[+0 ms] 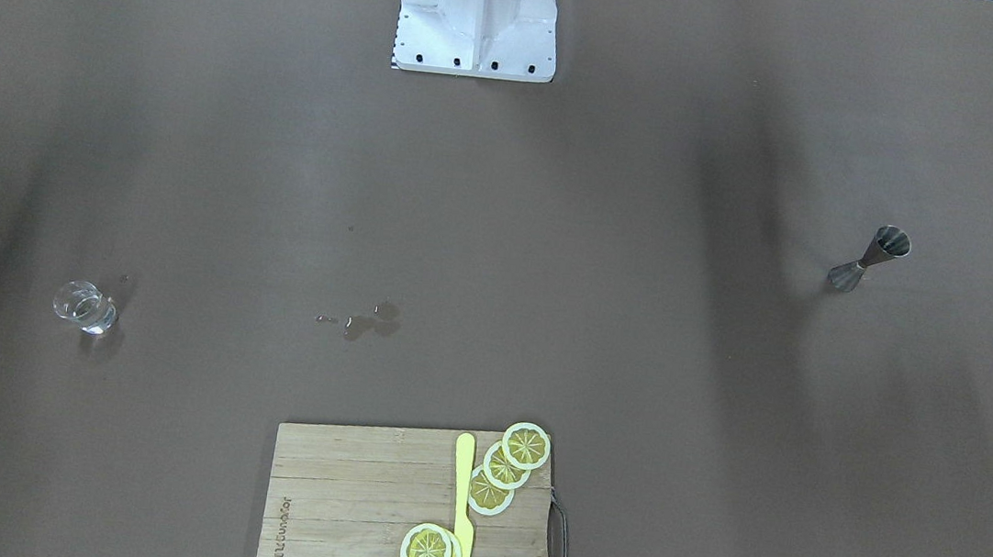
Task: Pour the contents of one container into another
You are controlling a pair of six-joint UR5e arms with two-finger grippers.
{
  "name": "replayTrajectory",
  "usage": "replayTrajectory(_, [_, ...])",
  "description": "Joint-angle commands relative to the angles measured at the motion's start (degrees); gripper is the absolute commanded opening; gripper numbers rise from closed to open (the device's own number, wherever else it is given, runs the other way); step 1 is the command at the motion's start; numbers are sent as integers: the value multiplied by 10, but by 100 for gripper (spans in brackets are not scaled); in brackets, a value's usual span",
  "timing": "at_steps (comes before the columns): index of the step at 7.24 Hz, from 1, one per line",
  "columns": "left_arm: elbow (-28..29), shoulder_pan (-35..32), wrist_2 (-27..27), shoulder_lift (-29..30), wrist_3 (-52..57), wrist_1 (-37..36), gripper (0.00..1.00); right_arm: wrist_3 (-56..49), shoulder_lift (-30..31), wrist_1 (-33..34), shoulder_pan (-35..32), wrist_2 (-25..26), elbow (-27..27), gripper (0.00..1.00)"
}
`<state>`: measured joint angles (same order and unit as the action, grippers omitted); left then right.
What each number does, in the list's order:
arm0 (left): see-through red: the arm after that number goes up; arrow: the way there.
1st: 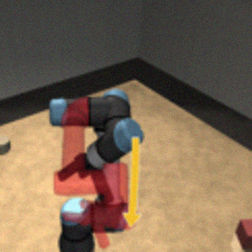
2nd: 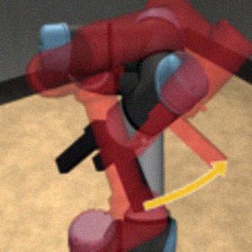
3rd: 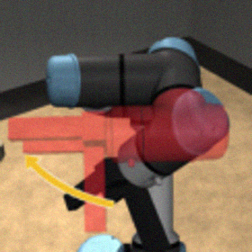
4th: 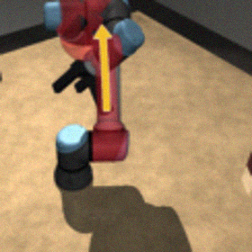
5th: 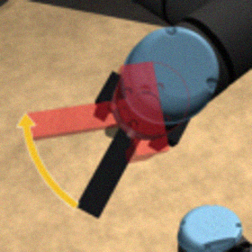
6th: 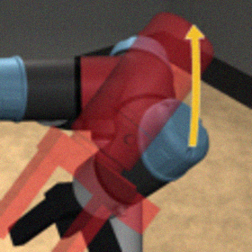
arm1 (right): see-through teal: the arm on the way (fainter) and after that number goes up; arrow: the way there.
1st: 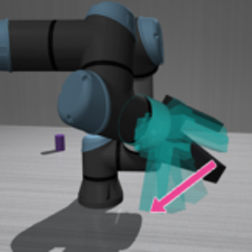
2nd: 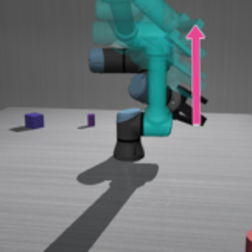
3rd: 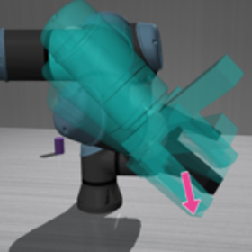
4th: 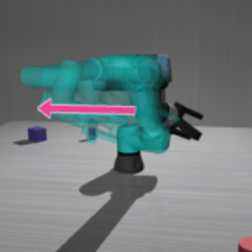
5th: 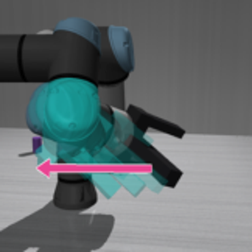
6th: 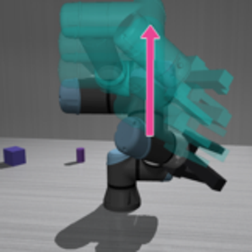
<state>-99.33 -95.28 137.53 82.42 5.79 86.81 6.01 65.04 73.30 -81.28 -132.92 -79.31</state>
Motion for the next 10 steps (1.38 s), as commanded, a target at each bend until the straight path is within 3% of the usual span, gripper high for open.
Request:
replayTrajectory(1, [0, 0, 0, 5, 3, 3, 99, 2, 17, 122, -25, 26, -3, 100])
replayTrajectory(3, [5, 1, -2, 0, 4, 17, 99, 4, 56, 156, -35, 13, -14, 100])
replayTrajectory(5, [9, 7, -7, -14, 1, 18, 99, 11, 97, 189, -55, -52, -24, 100])
replayTrajectory(7, [-4, 9, -7, -8, 5, 18, 99, 15, 161, 218, -71, -52, -78, 100])
replayTrajectory(9, [-63, 73, -16, -7, 4, 13, 99, 64, 181, 252, -78, -48, -109, 100])
replayTrajectory(10, [-63, 73, -19, -12, 4, 13, 99, 80, 186, 257, -78, -42, -111, 100])
